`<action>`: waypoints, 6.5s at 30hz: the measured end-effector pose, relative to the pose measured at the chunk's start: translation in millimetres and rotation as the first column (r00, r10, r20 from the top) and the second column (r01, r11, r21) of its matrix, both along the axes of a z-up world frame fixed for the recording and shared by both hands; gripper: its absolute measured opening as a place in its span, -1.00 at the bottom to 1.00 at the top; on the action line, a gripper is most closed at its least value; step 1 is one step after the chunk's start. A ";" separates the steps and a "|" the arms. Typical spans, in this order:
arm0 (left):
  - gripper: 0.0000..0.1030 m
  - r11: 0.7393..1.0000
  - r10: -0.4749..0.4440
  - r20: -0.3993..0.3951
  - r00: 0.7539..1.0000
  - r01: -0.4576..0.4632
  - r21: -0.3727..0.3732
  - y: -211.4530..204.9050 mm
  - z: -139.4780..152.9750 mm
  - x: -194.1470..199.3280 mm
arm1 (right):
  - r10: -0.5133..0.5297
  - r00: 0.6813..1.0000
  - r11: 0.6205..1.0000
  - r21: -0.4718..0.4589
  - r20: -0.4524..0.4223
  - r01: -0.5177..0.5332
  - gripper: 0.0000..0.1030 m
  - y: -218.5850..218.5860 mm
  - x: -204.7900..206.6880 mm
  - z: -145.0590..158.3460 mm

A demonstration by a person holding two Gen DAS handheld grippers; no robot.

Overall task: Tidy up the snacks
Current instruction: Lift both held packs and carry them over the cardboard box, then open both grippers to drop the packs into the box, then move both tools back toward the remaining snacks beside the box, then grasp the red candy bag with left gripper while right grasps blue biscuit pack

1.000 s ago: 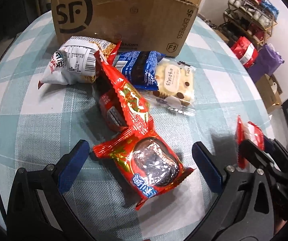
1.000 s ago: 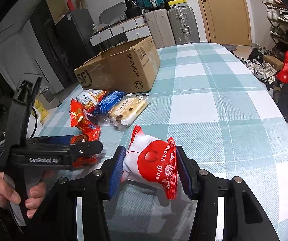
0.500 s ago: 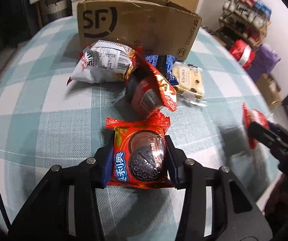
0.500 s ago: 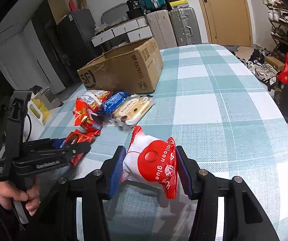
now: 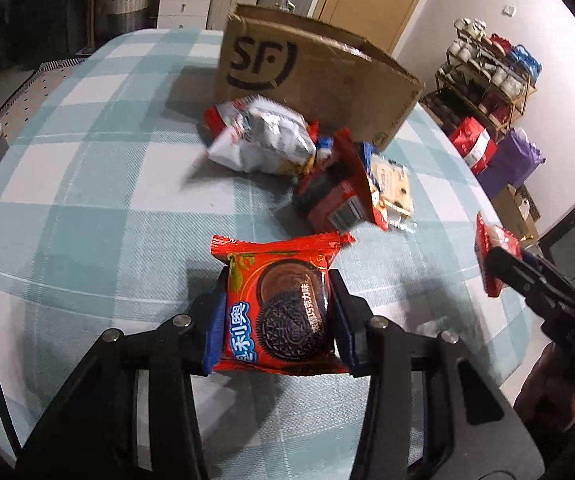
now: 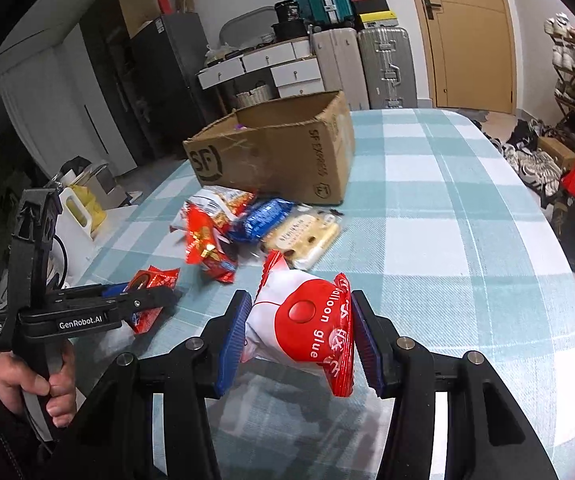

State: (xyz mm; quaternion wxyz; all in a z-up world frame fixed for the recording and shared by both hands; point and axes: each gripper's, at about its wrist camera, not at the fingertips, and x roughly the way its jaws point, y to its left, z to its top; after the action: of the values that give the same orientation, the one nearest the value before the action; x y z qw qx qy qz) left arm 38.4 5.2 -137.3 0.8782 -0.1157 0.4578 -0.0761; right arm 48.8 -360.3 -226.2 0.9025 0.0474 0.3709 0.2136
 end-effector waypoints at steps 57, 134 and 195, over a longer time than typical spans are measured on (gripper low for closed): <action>-0.19 0.995 -0.095 0.166 0.982 0.092 0.025 11.8 165.0 220.2 | 0.210 0.957 0.974 0.040 0.198 -0.223 -0.02 78.8 201.6 143.9; 0.97 0.992 -0.027 0.300 0.954 -0.011 0.125 14.6 201.3 39.7 | 0.111 0.924 0.989 0.051 0.366 -0.139 0.90 27.6 44.6 178.7; -0.56 0.997 -0.065 -0.042 0.997 0.063 -0.038 -21.3 -27.5 96.9 | 0.046 0.987 0.999 0.011 0.152 -0.048 0.98 17.1 22.8 25.0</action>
State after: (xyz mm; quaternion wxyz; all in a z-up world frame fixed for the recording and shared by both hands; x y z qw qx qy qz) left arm 135.4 -16.1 -164.8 0.8630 -0.1187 0.4786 -0.1101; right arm 71.6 -343.2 -201.2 0.9224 0.0291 0.3008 0.2407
